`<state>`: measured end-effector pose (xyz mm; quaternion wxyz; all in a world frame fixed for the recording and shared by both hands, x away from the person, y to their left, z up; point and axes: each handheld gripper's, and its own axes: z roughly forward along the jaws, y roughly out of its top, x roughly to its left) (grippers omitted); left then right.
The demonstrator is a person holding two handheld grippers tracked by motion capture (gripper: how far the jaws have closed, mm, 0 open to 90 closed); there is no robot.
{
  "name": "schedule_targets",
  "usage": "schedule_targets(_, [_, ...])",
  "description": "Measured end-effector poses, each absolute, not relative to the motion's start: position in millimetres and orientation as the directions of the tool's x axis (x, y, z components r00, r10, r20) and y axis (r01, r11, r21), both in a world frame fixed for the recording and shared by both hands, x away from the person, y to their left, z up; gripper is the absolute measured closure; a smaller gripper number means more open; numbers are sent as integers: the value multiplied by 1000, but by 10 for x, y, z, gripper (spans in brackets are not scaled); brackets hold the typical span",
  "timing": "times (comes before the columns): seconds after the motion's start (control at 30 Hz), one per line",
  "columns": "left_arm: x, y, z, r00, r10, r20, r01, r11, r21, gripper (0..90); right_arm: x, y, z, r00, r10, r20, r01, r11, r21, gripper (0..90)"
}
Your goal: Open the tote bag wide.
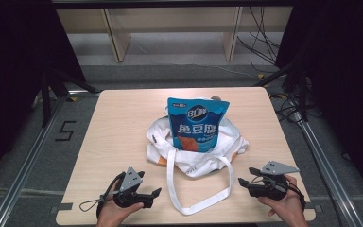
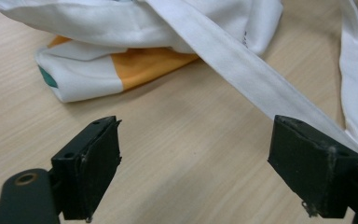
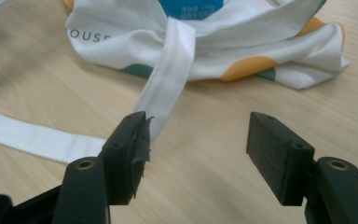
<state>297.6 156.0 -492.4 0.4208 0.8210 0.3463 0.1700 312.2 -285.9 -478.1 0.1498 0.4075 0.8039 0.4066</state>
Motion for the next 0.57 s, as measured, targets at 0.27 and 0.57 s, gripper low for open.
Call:
schedule_targets(0.27, [2957,1575,-4966,693,720,-16,449,-415,791,156,2967,-2994,-4880,-620,782,62,540,367,758,372])
schedule_targets(0.57, [2984,1575,-4993,685,728,-10,452,-415,790,156,2955,-3034,-4922,-601,794,96,573,344,744,372])
